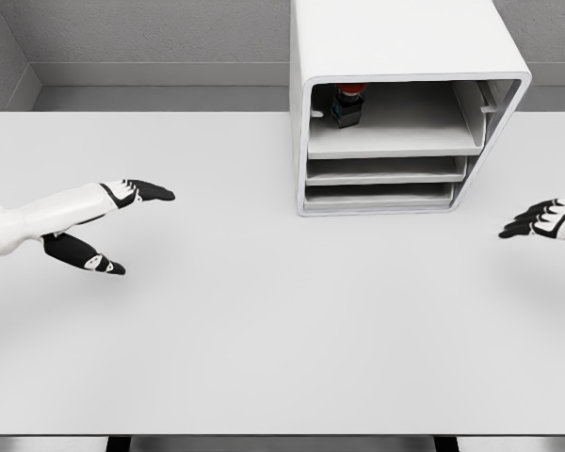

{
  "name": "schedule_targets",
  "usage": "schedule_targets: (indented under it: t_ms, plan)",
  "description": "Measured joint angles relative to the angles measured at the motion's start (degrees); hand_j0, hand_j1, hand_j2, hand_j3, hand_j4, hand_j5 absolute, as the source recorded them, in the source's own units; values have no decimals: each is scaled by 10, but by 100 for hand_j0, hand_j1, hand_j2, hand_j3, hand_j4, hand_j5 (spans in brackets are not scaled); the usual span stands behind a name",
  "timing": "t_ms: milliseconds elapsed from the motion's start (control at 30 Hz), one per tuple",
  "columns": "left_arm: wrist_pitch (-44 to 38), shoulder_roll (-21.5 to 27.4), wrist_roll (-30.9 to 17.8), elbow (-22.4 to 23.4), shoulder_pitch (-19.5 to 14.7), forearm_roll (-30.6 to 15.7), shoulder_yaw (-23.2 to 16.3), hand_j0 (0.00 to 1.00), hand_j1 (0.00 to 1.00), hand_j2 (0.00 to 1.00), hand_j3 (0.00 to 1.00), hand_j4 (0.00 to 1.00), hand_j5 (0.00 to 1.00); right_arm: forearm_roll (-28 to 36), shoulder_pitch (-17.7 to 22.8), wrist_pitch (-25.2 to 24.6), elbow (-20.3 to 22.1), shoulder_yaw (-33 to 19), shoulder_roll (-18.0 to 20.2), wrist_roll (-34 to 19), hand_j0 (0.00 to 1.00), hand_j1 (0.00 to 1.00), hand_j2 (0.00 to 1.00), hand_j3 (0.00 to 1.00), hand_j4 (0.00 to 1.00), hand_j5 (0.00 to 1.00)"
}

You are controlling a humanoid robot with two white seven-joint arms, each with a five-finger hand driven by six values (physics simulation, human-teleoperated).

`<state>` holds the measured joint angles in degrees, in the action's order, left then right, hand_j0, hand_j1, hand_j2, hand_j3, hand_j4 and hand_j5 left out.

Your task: Slide open multi-storey tabletop storage cabinets and put open load switch and slide close multi-storey tabletop storage cabinets

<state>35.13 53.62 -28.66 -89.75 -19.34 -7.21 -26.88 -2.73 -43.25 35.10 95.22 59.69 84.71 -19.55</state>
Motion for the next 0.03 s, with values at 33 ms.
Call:
schedule_targets:
  t_ms: [33]
  plan:
    - [0,0,0,0,0,2,0,100,100,100,100,100,100,0,0,0,-1,1,0,0,100,100,100,100,100,100]
